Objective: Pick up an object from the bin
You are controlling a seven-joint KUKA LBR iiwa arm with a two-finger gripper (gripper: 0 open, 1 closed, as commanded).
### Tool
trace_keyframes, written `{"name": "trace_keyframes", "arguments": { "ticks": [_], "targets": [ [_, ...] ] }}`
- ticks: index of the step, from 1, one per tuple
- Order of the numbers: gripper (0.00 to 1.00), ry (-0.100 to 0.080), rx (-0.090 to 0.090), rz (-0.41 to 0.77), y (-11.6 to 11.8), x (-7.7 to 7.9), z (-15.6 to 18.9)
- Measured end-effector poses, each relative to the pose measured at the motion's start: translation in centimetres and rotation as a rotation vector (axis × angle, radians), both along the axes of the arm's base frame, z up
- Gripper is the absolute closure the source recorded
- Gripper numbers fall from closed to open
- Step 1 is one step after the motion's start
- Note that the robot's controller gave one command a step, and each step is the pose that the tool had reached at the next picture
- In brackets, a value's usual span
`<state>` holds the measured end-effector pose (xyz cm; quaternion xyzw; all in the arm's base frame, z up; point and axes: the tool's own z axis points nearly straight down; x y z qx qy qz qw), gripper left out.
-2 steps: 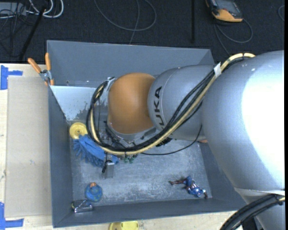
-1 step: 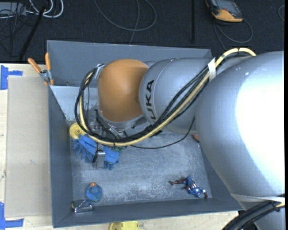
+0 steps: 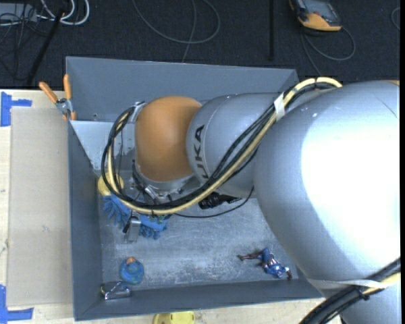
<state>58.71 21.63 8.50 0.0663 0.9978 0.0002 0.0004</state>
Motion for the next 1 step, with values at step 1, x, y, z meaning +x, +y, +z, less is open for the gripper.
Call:
{"name": "trace_keyframes", "arguments": {
  "ticks": [1],
  "targets": [
    [1.0, 0.0, 0.0, 0.109, -0.2, 0.28, -1.47]
  ]
}}
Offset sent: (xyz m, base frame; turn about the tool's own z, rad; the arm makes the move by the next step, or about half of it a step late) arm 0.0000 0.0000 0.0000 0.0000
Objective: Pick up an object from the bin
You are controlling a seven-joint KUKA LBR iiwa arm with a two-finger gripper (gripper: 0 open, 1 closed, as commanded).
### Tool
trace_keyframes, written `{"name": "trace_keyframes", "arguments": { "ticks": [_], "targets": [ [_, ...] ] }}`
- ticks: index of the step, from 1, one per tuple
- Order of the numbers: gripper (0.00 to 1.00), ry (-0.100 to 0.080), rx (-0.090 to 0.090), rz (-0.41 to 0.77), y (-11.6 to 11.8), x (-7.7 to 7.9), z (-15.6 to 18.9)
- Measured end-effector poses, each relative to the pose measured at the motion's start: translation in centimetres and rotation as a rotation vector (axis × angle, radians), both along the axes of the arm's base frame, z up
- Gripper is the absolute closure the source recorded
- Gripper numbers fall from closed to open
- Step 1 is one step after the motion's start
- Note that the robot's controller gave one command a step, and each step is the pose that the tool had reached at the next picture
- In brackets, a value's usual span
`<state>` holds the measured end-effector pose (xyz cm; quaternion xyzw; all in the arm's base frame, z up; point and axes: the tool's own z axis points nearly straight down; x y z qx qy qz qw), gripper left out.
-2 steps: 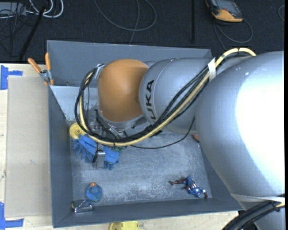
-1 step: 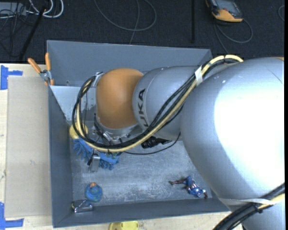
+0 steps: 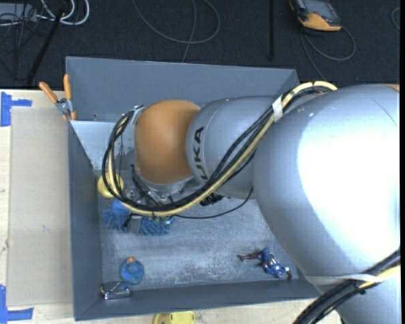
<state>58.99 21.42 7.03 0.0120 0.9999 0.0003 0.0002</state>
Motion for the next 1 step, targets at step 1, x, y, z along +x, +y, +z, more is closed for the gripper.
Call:
{"name": "trace_keyframes", "arguments": {
  "ticks": [1],
  "targets": [
    [1.0, 0.0, 0.0, 0.0, 0.0, 0.0, 0.0]
  ]
}}
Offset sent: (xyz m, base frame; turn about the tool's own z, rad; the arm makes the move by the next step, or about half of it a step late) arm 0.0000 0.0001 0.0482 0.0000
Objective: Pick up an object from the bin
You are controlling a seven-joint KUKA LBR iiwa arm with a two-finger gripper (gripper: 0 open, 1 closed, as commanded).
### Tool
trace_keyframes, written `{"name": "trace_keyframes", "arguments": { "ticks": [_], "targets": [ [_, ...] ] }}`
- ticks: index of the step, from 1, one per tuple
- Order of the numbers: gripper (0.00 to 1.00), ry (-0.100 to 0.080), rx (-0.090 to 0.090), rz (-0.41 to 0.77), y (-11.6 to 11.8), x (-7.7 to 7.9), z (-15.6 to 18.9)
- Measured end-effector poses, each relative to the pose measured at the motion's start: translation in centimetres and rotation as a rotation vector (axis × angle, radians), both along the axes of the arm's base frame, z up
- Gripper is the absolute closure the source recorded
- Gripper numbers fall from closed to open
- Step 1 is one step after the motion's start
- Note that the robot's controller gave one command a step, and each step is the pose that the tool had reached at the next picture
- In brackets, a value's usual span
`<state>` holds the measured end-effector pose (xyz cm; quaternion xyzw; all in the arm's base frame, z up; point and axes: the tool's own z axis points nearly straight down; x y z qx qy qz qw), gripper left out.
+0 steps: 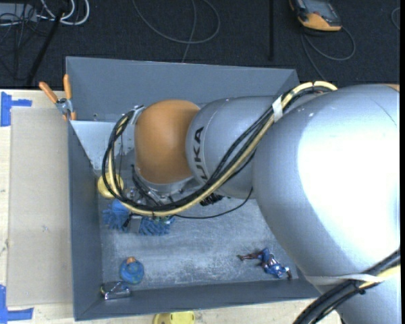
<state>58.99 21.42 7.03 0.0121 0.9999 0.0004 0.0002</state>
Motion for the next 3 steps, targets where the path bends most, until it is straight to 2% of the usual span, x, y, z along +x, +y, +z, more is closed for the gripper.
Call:
{"name": "trace_keyframes", "arguments": {
  "ticks": [2, 3],
  "targets": [
    [1.0, 0.009, -0.004, -0.001, -0.1, -0.3, 2.2],
    [1.0, 0.005, -0.003, -0.002, -0.1, -0.2, 4.3]
  ]
}}
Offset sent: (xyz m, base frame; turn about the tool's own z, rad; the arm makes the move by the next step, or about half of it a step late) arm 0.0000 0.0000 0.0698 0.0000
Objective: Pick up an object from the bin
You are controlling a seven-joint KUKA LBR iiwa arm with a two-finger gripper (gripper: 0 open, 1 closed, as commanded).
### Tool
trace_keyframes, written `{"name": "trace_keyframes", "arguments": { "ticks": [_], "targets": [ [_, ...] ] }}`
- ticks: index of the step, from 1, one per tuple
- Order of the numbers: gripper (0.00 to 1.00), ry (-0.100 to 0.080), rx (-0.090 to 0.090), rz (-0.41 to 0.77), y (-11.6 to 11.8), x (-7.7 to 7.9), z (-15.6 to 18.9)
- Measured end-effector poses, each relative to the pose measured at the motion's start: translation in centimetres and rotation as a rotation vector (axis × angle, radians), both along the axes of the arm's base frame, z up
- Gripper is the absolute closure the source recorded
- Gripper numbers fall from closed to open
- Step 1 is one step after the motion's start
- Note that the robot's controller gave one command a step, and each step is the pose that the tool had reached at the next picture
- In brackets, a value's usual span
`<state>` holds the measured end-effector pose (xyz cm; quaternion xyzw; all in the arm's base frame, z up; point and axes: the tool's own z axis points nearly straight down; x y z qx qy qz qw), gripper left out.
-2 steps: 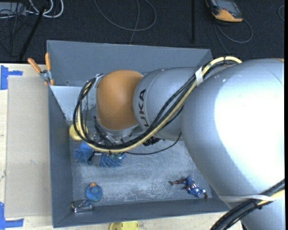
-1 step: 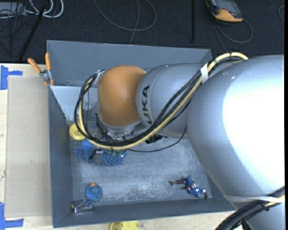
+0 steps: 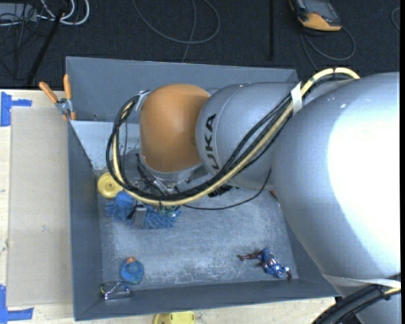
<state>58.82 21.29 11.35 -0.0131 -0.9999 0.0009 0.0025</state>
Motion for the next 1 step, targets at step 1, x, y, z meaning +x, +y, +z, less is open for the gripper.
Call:
{"name": "trace_keyframes", "arguments": {
  "ticks": [1],
  "targets": [
    [1.0, -0.007, 0.003, -0.001, 0.02, 0.12, 1.79]
  ]
}}
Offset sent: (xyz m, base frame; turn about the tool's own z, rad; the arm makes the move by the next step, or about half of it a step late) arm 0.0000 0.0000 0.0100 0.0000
